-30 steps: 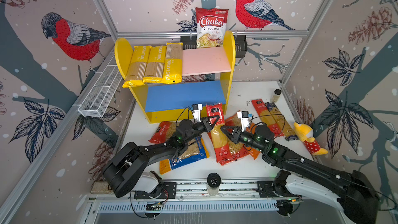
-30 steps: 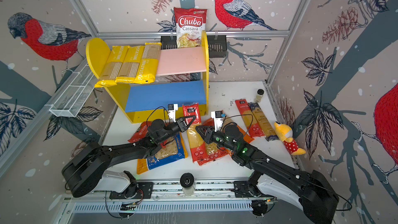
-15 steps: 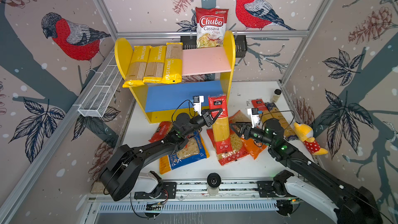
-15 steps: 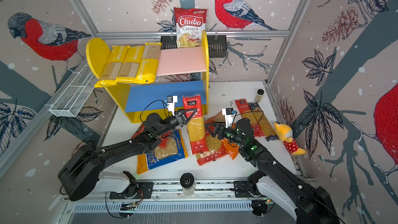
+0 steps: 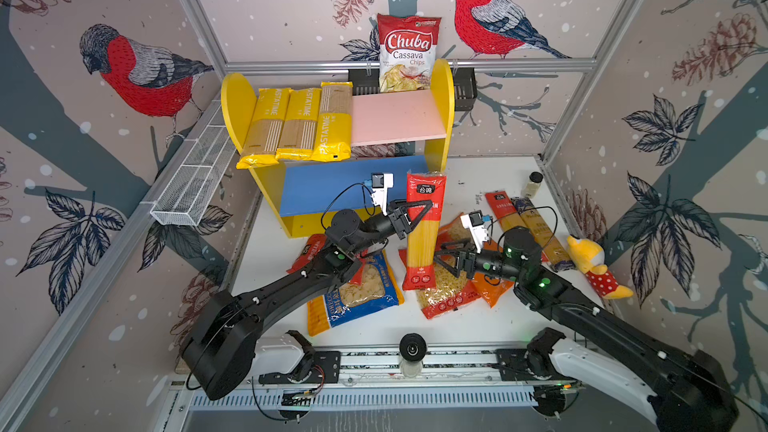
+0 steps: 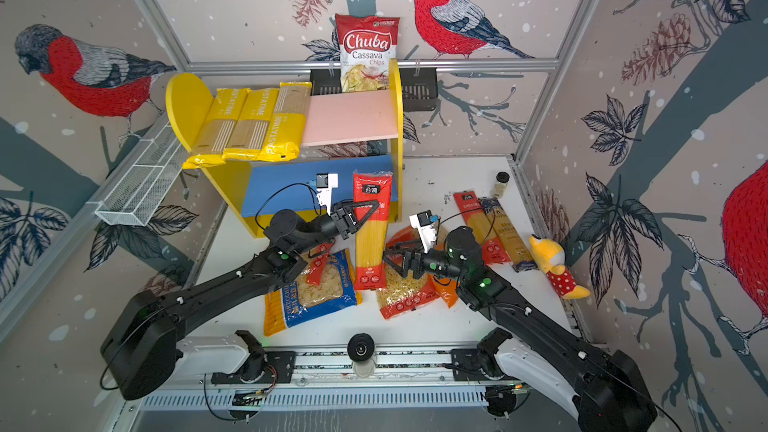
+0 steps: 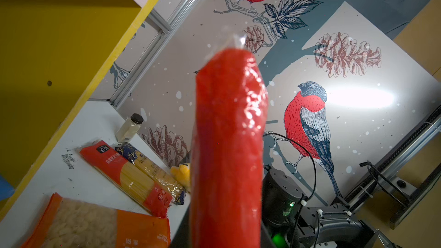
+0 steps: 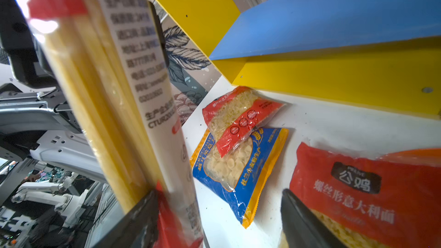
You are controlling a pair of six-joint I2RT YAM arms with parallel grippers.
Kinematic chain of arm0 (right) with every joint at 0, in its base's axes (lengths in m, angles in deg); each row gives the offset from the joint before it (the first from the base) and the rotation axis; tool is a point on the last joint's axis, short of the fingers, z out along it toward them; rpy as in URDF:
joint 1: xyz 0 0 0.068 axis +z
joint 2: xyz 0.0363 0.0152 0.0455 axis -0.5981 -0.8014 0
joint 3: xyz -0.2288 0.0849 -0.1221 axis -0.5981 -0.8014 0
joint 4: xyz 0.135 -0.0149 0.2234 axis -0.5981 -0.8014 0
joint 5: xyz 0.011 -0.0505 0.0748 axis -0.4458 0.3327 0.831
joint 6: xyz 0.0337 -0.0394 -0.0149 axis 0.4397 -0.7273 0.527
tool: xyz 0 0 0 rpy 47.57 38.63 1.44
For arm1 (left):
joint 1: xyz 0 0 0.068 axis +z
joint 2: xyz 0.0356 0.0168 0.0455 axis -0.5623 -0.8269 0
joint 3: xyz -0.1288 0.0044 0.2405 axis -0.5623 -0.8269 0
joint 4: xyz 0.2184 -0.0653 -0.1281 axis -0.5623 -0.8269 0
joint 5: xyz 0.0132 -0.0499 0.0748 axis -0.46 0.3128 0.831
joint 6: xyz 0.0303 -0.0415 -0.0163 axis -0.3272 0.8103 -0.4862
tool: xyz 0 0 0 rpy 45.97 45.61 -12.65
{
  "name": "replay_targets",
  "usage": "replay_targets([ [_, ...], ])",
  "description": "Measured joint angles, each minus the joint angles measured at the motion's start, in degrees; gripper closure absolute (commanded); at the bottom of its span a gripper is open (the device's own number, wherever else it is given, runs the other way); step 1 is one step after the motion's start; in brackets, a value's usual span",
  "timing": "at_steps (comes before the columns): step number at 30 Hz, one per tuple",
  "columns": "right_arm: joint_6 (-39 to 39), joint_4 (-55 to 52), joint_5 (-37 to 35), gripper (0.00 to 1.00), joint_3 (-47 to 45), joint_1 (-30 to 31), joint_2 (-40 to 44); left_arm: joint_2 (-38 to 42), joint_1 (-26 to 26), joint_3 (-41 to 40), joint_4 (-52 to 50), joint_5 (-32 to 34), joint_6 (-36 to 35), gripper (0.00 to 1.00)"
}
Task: Arrange pasta packages on shelves
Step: Place the pasta bag on the shelf.
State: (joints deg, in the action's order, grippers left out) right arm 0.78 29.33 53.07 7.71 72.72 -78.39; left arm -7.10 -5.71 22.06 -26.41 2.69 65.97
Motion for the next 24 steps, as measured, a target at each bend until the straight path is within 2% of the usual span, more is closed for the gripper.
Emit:
replay_targets([
  [3,0.5,0.0,0.7,0.18,0.0,-3.8,1.9,1.4,0.1,0.7,-1.5,0.9,-1.2,0.88],
  [5,0.6,0.0,1.7,0.12,0.5,-3.8,2.9,1.8,0.1,1.3,-2.3,1.0,-1.5,0.88],
  [7,0.7,0.0,2.4,0.08,2.2,-1.9,3.3,1.8,0.2,2.2,-3.1,1.1,-2.5,0.89],
  [12,-1.3,0.0,2.5,0.09,6.3,4.5,1.7,1.3,0.3,3.4,-3.5,1.0,-2.6,0.89],
  [19,-3.5,0.3,1.6,0.21,10.3,6.4,-4.2,0.9,0.3,3.8,-3.5,0.7,-1.2,0.88],
  [22,-4.3,2.0,1.6,0.31,11.2,6.6,-5.9,0.9,0.3,4.0,-3.5,0.3,-0.8,0.88],
  [24,-4.3,3.3,1.8,0.42,11.6,6.6,-6.6,0.9,0.4,4.0,-3.5,-0.2,-0.8,0.87],
])
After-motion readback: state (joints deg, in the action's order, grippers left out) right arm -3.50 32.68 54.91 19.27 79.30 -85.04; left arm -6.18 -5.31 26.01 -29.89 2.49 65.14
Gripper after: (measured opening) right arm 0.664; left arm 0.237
